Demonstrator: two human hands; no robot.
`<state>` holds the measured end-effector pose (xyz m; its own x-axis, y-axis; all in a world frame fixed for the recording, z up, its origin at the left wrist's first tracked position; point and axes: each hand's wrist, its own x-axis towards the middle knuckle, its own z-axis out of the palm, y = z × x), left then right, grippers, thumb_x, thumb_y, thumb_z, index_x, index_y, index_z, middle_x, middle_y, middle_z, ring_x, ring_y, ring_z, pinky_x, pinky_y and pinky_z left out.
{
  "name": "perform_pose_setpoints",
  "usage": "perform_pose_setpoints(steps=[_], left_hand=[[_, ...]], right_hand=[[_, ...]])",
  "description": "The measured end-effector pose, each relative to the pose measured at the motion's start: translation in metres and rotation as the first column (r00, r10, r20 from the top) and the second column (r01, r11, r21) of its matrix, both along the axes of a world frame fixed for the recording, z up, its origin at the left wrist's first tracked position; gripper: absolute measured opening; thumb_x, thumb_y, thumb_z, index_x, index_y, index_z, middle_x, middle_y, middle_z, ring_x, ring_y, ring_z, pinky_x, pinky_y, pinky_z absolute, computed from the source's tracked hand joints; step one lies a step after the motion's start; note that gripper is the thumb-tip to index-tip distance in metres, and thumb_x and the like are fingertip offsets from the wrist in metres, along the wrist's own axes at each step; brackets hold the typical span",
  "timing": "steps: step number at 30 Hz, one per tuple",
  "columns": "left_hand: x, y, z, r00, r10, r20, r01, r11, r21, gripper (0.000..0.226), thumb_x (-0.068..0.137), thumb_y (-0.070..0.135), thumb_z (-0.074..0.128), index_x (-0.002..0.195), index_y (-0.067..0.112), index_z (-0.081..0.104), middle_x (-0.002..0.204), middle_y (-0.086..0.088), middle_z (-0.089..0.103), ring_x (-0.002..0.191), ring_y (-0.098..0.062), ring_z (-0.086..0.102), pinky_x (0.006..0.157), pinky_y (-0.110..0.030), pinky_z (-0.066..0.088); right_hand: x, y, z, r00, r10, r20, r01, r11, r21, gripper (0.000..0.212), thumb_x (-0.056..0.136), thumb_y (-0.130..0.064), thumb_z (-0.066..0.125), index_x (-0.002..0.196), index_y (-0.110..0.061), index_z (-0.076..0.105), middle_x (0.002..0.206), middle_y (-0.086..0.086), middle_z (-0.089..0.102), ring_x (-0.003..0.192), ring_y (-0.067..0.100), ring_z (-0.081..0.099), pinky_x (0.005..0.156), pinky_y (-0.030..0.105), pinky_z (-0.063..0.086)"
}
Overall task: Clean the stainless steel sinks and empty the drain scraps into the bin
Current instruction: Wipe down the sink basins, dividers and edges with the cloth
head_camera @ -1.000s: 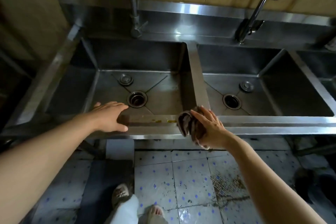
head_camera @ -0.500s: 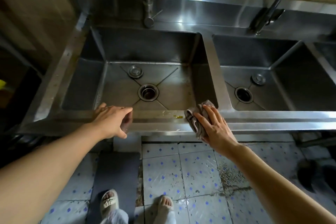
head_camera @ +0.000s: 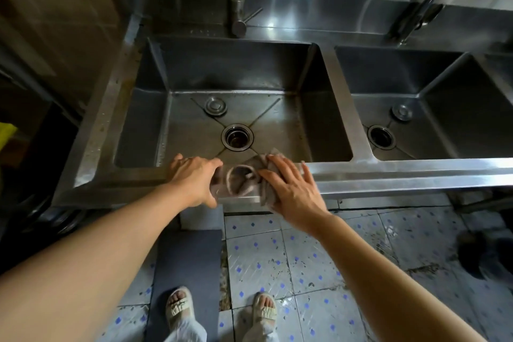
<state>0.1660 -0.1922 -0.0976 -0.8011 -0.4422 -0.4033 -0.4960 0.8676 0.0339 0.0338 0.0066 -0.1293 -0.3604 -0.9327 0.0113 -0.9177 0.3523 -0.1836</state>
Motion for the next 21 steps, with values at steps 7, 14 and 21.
perform_pose_setpoints(steps=[7,14,21], left_hand=[[-0.003,0.006,0.010,0.999,0.011,0.047,-0.011,1.000,-0.011,0.073,0.062,0.046,0.081,0.124,0.031,0.046,0.111,0.005,0.064,0.103,-0.020,0.058,0.092,-0.036,0.033],[-0.008,0.012,0.013,0.999,0.025,0.039,-0.025,1.000,0.007,0.065,0.063,0.043,0.082,0.118,0.031,0.050,0.108,0.006,0.064,0.098,-0.018,0.058,0.088,-0.034,0.032],[0.010,0.006,0.007,0.999,0.050,-0.002,-0.050,0.992,0.113,0.099,0.066,0.049,0.079,0.147,0.027,0.025,0.149,0.001,0.037,0.136,-0.021,0.034,0.114,-0.048,0.015]], right_hand=[[-0.076,0.093,0.009,0.973,-0.222,-0.066,0.229,0.963,0.142,0.088,0.076,-0.035,0.075,0.149,-0.028,0.027,0.159,0.010,0.008,0.146,0.030,0.010,0.116,0.057,0.001],[-0.078,0.100,-0.001,0.969,-0.218,-0.119,0.228,0.970,0.083,0.093,0.064,-0.030,0.086,0.142,-0.013,0.039,0.148,0.026,0.033,0.135,0.049,0.032,0.108,0.058,0.025],[0.022,-0.021,-0.009,0.996,0.015,-0.086,-0.016,1.000,-0.016,0.081,0.062,-0.038,0.084,0.131,-0.020,0.044,0.137,0.018,0.048,0.124,0.044,0.046,0.103,0.056,0.039]])
